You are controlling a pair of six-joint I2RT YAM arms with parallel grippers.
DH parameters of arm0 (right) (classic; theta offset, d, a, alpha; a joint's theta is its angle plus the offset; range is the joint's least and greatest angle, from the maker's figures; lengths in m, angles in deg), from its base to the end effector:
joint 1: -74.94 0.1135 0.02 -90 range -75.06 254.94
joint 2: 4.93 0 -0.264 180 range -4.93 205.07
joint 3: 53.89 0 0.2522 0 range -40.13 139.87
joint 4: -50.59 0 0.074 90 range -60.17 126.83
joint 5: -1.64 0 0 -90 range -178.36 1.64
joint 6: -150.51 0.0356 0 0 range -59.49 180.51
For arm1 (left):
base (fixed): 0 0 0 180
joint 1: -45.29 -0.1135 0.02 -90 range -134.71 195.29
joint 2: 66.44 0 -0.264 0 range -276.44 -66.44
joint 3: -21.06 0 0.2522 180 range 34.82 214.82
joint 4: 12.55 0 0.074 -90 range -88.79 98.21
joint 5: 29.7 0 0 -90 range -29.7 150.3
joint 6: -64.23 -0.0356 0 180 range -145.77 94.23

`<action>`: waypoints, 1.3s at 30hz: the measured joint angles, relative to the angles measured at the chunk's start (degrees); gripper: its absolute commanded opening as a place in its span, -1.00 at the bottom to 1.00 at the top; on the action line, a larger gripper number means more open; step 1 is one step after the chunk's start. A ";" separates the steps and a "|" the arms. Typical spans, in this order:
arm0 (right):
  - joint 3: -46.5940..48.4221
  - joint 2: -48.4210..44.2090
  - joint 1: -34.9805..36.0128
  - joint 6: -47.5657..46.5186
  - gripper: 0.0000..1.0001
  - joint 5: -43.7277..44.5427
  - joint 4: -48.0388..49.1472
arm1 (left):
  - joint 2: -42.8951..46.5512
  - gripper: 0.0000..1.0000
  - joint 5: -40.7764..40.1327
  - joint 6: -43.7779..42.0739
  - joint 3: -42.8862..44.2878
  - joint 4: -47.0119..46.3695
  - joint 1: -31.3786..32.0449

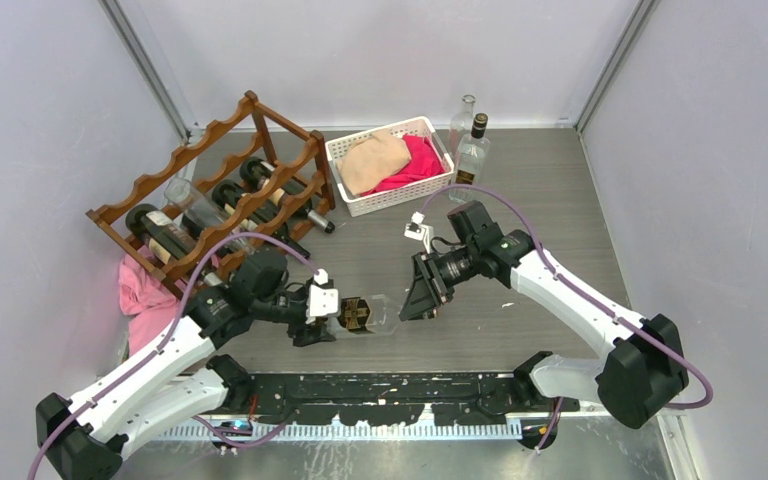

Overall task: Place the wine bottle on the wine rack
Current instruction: Pick up the wine bottle from the center of the board.

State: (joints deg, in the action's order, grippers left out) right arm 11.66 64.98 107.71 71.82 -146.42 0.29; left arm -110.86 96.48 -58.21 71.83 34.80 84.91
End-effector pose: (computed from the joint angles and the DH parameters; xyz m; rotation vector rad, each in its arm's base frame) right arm 0.1808 0.1523 0.2665 -0.9008 2.3768 1.5868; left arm 0.1096 -0.1180 0.2588 1.5683 1.5961 -0.7847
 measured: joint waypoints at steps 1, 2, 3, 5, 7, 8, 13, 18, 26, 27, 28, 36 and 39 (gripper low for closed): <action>0.00 0.00 0.07 -0.09 -0.42 -0.55 0.07 | 0.00 -1.00 0.11 -0.04 -0.22 0.15 0.00; 0.00 0.00 0.13 -0.07 -0.38 -0.63 0.04 | 0.00 -1.00 0.17 -0.02 -0.31 0.20 0.00; 0.00 0.11 0.17 -0.15 -0.31 -0.63 0.04 | 0.00 -1.00 0.22 0.02 -0.33 0.11 0.00; 0.00 0.28 0.17 -0.17 -0.18 -0.81 0.07 | 0.00 -1.00 0.22 0.04 -0.33 0.09 -0.02; 0.00 0.37 0.22 -0.17 -0.07 -0.92 0.02 | 0.00 -1.00 0.26 0.09 -0.33 0.13 0.00; 0.00 0.39 0.26 -0.15 -0.05 -0.72 0.02 | 0.00 -1.00 0.26 0.22 -0.33 0.07 -0.02; 0.00 0.96 0.94 -0.22 0.04 0.09 -0.04 | -0.02 -1.00 0.28 0.72 -0.33 -0.44 -0.02; 0.00 0.96 1.42 -0.50 -0.27 0.17 -0.26 | -0.02 -1.00 0.31 0.76 -0.33 -0.76 -0.04; -0.02 0.70 1.62 -1.07 -0.93 -1.16 -0.50 | -0.07 -0.99 0.70 0.44 -0.35 -0.37 -0.04; -0.07 0.55 1.62 -1.05 -0.94 -1.14 -0.48 | -0.07 -0.96 0.70 0.46 -0.35 -0.42 -0.04; -0.13 0.33 1.62 -1.03 -0.95 -1.07 -0.39 | -0.07 -0.93 0.72 0.50 -0.35 -0.52 -0.04; -4.66 -5.66 1.60 3.54 -0.98 0.04 6.23 | 0.00 0.37 1.64 1.42 -0.70 -1.84 0.02; -6.47 -7.82 1.62 6.08 -0.98 0.63 9.20 | 0.39 0.54 1.79 2.71 -1.11 -2.84 0.02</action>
State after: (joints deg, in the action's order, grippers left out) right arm 5.19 57.15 109.33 77.90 -145.78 9.50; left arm -110.47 98.28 -55.50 70.72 31.95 84.93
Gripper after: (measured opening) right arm 0.408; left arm 0.702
